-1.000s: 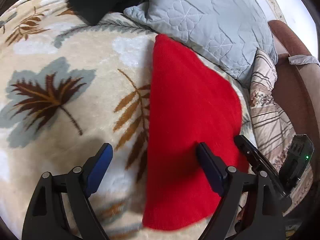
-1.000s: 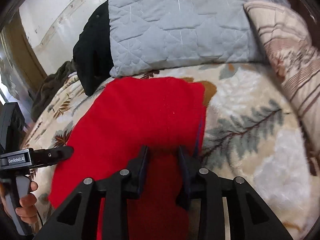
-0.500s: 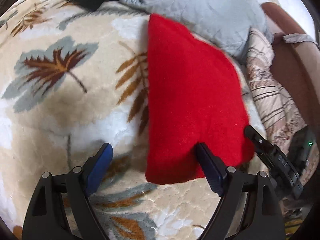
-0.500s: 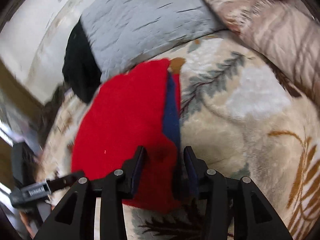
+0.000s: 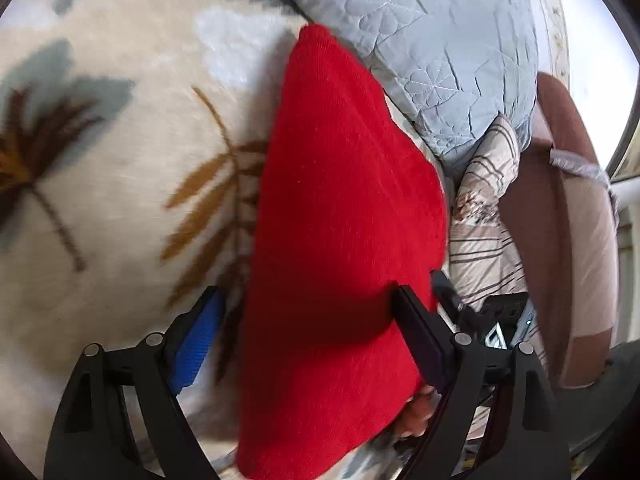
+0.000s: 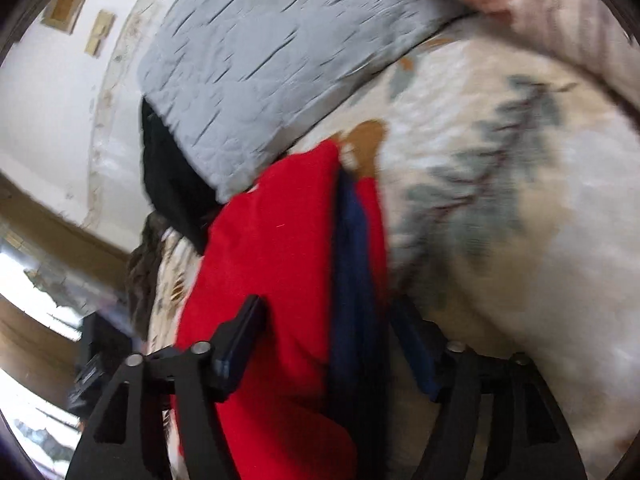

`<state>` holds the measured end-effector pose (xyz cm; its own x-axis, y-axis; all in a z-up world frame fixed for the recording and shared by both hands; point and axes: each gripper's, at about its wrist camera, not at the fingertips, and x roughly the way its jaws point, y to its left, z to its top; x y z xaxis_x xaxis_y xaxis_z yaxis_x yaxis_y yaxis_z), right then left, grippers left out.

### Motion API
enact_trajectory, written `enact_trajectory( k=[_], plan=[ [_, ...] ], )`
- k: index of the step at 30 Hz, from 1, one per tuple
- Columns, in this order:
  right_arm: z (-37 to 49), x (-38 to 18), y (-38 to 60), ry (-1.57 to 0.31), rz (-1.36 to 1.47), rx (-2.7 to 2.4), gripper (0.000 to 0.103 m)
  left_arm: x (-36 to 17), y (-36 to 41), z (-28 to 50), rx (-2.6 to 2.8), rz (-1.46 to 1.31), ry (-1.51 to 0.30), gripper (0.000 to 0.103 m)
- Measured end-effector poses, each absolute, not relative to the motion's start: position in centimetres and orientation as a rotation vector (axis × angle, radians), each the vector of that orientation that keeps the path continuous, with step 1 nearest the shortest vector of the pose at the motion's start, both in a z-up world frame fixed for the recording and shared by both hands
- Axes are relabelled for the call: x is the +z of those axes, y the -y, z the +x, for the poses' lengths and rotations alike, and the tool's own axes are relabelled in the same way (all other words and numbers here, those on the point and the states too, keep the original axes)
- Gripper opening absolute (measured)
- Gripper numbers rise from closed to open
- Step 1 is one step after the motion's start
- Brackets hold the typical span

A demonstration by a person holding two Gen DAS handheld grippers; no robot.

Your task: Fold small clothes

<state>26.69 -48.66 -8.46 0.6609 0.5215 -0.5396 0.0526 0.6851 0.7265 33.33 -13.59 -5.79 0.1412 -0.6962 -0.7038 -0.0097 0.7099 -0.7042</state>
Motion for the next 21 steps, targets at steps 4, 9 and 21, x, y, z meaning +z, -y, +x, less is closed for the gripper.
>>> enact_trajectory(
  k=[4, 9, 21],
  plan=[
    [27.7, -8.1, 47.4, -0.854, 0.695, 0.323, 0.08, -5.8, 14.2, 33.9, -0.541, -0.685, -1.348, 0.086],
    [27.3, -7.2, 46.6, -0.856, 0.6, 0.302, 0.043, -4.2, 15.5, 33.2, -0.473, -0.544, -1.293, 0.057],
    [21.2, -2.3, 42.5, -0.696, 0.461, 0.281, 0.033, 2.4, 13.5, 27.0, -0.42, -0.376, -1.095, 0.049]
  ],
)
